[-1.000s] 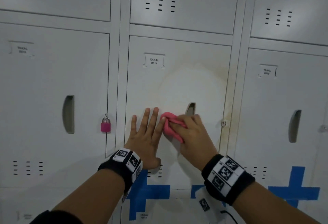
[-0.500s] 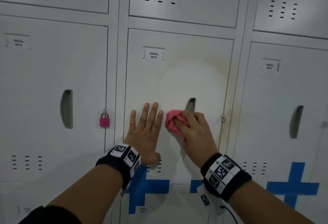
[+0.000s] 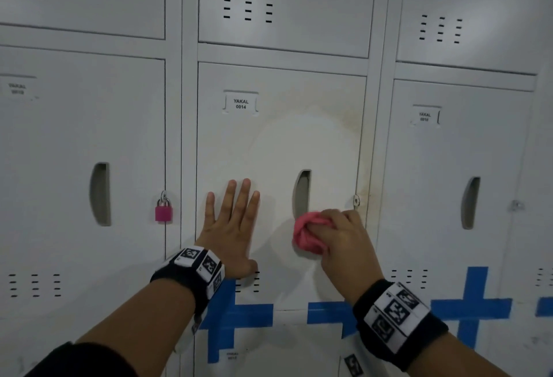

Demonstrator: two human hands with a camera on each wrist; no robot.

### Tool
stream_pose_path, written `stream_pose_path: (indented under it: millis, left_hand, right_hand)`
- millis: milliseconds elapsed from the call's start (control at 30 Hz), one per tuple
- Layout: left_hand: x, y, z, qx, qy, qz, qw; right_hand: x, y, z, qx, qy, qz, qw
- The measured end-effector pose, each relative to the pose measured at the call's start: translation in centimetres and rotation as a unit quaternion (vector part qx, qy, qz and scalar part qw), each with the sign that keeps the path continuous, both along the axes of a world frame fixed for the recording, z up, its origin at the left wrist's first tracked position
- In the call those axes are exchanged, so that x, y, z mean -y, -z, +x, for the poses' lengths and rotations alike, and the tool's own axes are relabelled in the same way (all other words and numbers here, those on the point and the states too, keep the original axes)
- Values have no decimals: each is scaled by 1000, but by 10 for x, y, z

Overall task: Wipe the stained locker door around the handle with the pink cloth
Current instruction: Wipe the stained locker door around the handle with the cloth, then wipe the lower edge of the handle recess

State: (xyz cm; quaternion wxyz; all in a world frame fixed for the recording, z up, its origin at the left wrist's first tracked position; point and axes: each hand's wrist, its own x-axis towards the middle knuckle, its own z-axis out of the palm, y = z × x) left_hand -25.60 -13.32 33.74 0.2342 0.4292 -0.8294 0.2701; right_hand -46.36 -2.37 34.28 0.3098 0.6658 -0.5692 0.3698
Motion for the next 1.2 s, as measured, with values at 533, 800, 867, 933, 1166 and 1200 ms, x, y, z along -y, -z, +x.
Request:
stream_pose_path:
  millis: [533,800,867,933,1166,1200]
  left_hand:
    - [-56,3,60,-100,46,97,989]
    - [-94,92,161,-130,-58,151,978]
    - [-107,120,189,-120,-97,176,972]
    - [-119,145,213,-114,-128,197,965]
    - [-162,216,276,-118,-212,279,929]
    - [-167,224,283,-115,-221,287,925]
  right_hand:
    - [-39,-45,45,292,-156,-71,941]
    - [-22,60,145,309,-267,51,911]
    - [-17,95,175,302,-294,86,903]
    - [-13,129,201,298,-291,140,898]
    - [-19,237,271,296,-280,322,855]
    - [-21,248,279,295,-272,346,848]
